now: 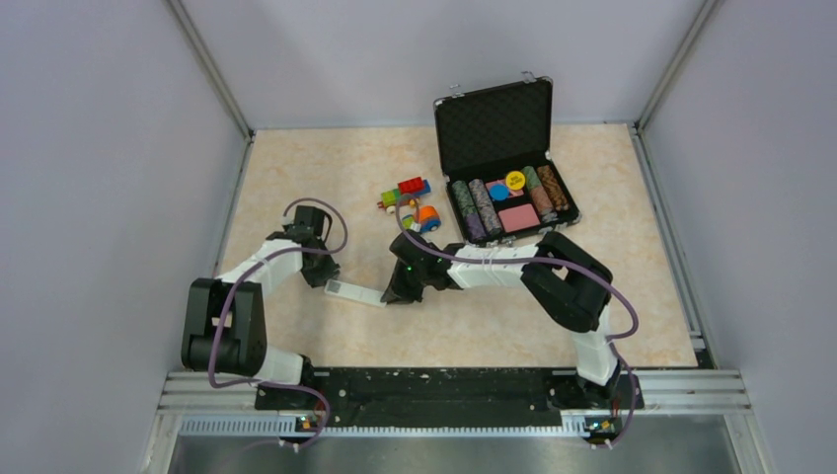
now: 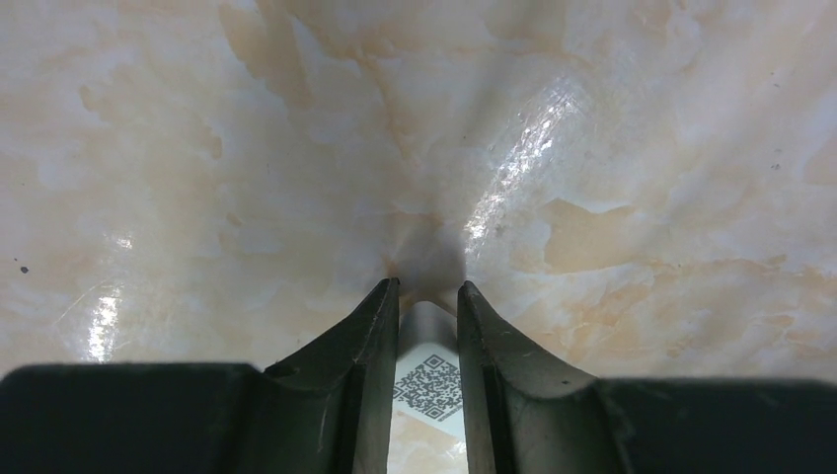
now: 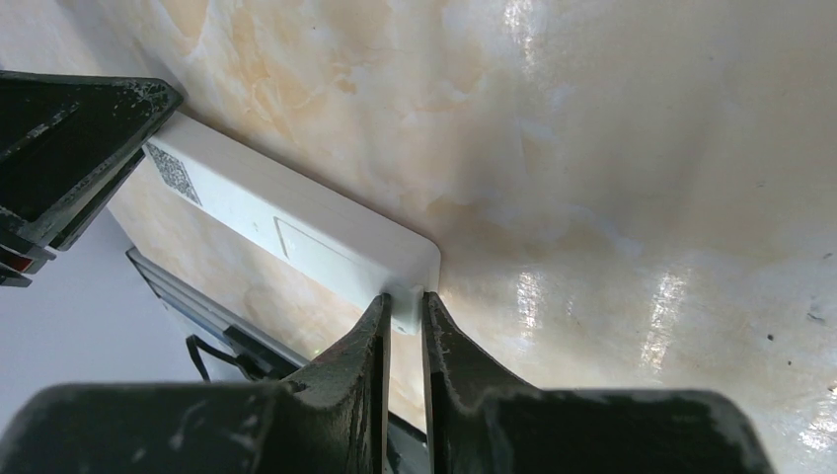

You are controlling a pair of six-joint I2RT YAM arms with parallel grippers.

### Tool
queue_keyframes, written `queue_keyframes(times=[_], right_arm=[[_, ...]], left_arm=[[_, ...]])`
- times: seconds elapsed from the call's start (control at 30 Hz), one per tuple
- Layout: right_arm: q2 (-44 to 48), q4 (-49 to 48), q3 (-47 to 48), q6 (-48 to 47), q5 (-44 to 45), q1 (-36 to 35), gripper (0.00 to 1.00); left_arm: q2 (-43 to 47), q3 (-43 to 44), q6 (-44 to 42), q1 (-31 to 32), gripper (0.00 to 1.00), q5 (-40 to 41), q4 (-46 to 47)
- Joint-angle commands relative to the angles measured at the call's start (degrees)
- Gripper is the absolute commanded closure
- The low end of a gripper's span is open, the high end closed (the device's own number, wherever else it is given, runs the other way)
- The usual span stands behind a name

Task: Load the batteries into the remote control

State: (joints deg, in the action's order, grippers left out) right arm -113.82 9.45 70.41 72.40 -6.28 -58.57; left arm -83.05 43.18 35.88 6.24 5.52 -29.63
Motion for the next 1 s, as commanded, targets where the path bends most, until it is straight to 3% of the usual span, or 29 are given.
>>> queue_keyframes(times=[0.0,0.23,0.5,0.97], right_arm=[[-6.19,5.96,1.97,-1.24,6.04,-2.14,0.86],[-9.19,11.74,6.86,-1.39,9.28,-3.46,0.85],[-13.92,17.38,13.63,-1.40,12.21,-5.31,0.78],[-17.95,20.93,20.98,0.33,15.39,-5.98,0.78]], left_arm=[[-1.72,-3.54,2.90,1.24,0.70,-7.48,0.25],[-0.02,-5.49,5.47,1.36,0.73,-12.75,2.62],[0.37,-6.90,6.67,1.82,0.75,-18.43,5.42],[-0.51,-11.55,8.28,3.21,0.84,-23.75,10.73]])
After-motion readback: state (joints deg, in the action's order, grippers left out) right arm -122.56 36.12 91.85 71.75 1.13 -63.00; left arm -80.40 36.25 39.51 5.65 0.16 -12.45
